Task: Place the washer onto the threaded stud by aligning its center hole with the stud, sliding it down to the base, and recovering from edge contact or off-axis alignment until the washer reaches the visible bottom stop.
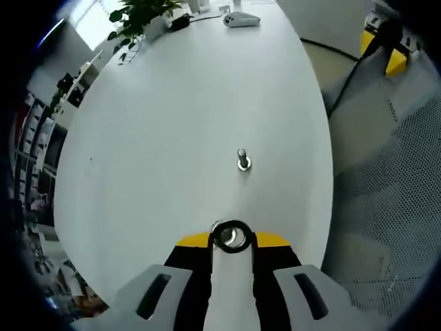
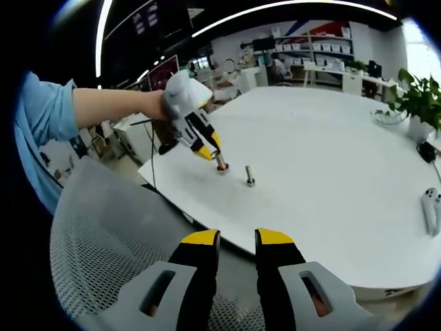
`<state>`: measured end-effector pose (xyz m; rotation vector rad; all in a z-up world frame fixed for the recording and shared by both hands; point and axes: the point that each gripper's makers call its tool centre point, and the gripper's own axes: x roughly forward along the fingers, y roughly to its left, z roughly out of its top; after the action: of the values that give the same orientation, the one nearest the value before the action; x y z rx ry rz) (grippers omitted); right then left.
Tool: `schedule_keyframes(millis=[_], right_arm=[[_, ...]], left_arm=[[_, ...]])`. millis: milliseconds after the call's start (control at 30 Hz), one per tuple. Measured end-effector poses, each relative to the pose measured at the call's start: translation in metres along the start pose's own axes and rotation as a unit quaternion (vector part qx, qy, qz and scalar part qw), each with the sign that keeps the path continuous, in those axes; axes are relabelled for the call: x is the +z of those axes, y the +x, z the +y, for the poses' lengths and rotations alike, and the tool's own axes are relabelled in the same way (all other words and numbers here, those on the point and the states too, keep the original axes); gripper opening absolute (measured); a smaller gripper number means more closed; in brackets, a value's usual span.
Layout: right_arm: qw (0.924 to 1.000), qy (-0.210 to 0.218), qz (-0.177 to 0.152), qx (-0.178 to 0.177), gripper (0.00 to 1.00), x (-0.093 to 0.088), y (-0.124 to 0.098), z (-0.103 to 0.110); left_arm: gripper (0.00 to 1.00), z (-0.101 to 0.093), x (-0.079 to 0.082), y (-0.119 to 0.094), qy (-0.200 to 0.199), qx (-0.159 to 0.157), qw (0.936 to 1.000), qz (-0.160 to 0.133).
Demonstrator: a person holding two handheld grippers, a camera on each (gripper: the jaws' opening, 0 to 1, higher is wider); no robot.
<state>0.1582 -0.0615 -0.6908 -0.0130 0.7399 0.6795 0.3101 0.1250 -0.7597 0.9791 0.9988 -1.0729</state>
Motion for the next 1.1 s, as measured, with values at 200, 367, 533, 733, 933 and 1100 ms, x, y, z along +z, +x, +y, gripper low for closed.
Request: schedule_keyframes(millis=[200, 367, 533, 733, 933, 1100], right_arm=[[1.0000, 0.002, -0.002, -0.002, 0.23, 0.000, 0.000, -0.001], [1.0000, 0.003, -0.003, -0.003, 0.23, 0.000, 0.000, -0.002], [1.0000, 0.004, -0.002, -0.003, 0.23, 0.000, 0.000, -0.002], [1.0000, 0.005, -0.001, -0.004, 0.23, 0.000, 0.000, -0.002], [1.0000, 0.005, 0.001, -0.003, 0.23, -0.001, 0.000, -0.001], [1.0000, 0.006, 0.002, -0.003, 0.23, -0.001, 0.000, -0.001]], left_arm=[[0.19, 0.007, -0.006, 0.002, 0.009, 0.003, 0.9997, 0.022], [0.19, 0.010, -0.006, 0.005, 0.012, 0.005, 0.9995, 0.028], [0.19, 0.012, -0.012, 0.011, 0.016, 0.003, 0.9990, 0.041], [0.19, 0.015, -0.013, 0.018, 0.014, -0.002, 0.9990, 0.044], [0.19, 0.013, -0.014, 0.033, 0.020, -0.010, 0.9982, 0.055], [0.19, 0.012, -0.017, 0.043, 0.015, -0.020, 0.9977, 0.063]])
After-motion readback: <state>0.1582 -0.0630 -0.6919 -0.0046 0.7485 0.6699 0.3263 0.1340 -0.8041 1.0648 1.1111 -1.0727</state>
